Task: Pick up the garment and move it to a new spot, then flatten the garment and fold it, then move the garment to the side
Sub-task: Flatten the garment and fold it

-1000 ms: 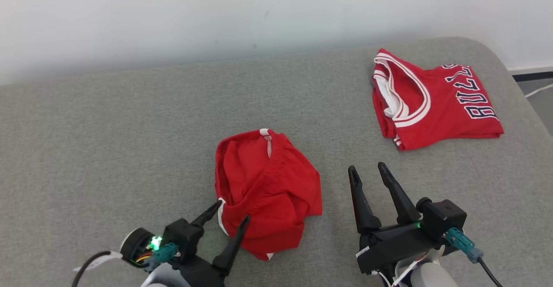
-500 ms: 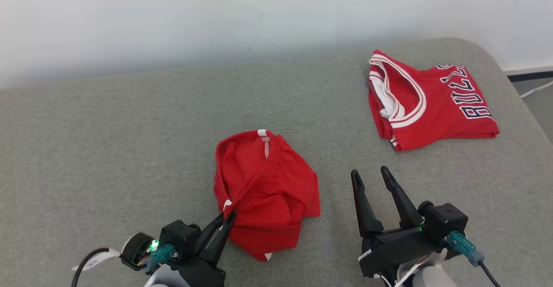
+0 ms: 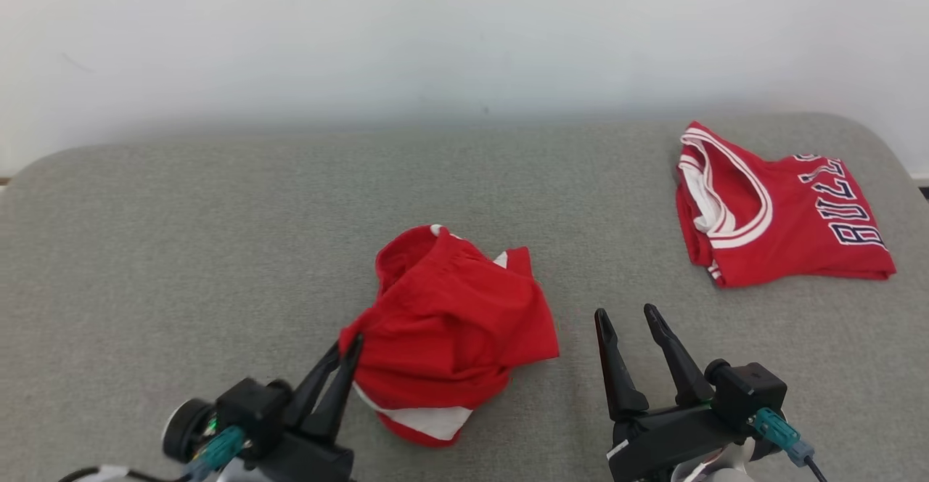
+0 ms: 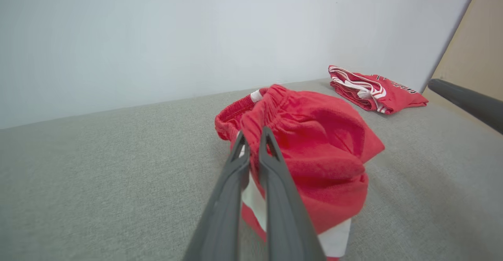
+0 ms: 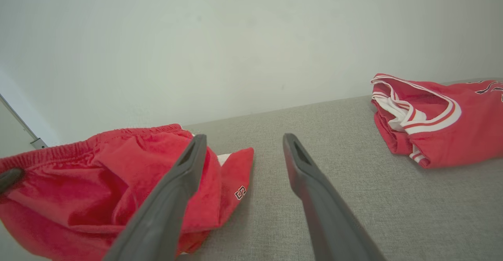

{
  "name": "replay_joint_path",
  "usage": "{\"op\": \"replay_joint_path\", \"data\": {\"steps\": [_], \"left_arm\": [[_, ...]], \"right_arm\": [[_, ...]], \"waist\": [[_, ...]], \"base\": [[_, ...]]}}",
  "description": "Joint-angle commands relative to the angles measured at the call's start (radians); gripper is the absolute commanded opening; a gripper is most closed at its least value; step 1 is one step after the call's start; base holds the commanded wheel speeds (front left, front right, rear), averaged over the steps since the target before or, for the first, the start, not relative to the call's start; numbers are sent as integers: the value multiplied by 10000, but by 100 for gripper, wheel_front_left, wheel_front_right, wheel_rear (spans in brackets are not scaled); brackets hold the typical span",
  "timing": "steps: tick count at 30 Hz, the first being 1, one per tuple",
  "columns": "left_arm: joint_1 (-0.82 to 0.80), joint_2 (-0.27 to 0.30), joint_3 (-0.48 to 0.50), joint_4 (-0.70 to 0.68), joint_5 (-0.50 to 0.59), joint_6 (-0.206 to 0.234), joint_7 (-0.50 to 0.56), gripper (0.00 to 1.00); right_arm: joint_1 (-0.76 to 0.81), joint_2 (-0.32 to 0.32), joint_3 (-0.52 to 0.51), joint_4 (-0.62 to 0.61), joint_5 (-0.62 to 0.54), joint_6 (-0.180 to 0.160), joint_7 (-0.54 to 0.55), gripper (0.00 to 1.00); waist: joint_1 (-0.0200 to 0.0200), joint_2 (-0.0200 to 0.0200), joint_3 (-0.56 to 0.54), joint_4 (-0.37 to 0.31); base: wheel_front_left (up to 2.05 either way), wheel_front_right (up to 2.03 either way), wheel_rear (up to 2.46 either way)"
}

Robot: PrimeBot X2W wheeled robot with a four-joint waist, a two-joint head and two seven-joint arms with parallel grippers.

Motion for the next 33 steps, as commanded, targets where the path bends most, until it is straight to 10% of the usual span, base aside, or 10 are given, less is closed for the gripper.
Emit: {"op": "replay_joint_path", "data": {"steps": [1,17,26,28,29,33], "left_arm": [[260,135,82,-129,-138,101,17,0],[2811,419,2096,-232,-1122,1465,-668,0],[3325,-233,3162,616,-728,1028,-714,2],[3404,-347,3308,815,-527,931,-716,39],[3381,-388,3380,862,-412,870,-716,100],[3351,-659,3893,717,142,622,-716,100]], "right_arm": [[100,0,-6,12,19,-7,-17,100],[77,1,-14,121,87,-7,-17,100],[-16,1,-71,282,-15,-7,-17,100],[-29,1,-61,292,-10,-7,-17,100],[-32,1,-61,300,-11,-7,-17,100],[-36,2,-88,296,-24,-7,-17,100]], "waist": [[1,0,-141,208],[1,0,1,526],[1,0,65,488],[1,0,69,492],[1,0,73,496],[1,0,97,532]], "base": [[0,0,0],[0,0,0],[0,0,0],[0,0,0],[0,0,0],[0,0,0]]}}
